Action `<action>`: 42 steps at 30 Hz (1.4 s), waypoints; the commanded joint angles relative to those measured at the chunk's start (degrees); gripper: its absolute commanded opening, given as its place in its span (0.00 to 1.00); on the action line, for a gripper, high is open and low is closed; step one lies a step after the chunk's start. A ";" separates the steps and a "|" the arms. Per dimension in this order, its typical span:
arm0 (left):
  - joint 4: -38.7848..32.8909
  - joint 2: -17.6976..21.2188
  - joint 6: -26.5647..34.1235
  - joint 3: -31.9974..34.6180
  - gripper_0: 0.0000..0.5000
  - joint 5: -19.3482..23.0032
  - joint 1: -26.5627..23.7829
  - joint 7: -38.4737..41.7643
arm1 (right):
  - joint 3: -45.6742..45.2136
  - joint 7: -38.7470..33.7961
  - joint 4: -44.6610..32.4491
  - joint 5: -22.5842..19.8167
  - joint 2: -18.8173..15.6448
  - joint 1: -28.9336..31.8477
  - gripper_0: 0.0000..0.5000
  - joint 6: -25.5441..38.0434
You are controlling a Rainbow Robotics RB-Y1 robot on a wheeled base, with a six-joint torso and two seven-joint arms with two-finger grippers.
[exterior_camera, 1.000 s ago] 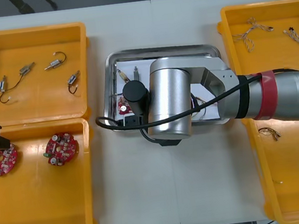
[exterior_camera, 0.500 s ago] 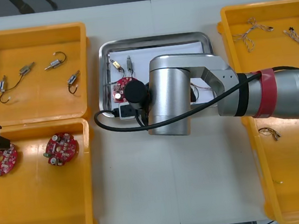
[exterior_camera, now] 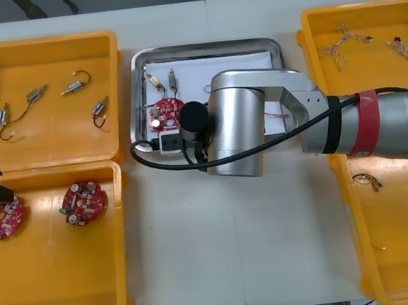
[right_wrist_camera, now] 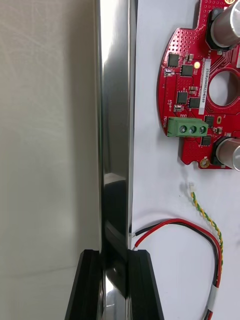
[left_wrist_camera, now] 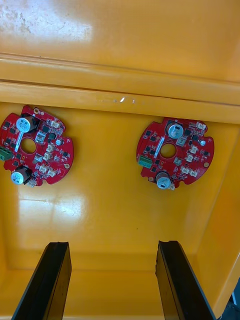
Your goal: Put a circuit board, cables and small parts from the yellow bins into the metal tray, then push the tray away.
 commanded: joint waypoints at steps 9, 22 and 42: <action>-0.17 2.51 0.37 1.68 1.00 -0.26 -1.67 -4.66 | -1.70 1.43 4.51 2.91 -1.23 -2.66 0.00 -5.54; -0.17 2.51 0.37 1.68 1.00 -0.26 -1.67 -4.66 | -2.32 1.96 6.45 6.51 -1.31 -2.57 0.00 -9.50; -0.17 2.51 0.37 1.68 1.00 -0.26 -1.67 -4.66 | -2.32 4.42 12.16 8.79 -1.31 -2.57 0.00 -19.60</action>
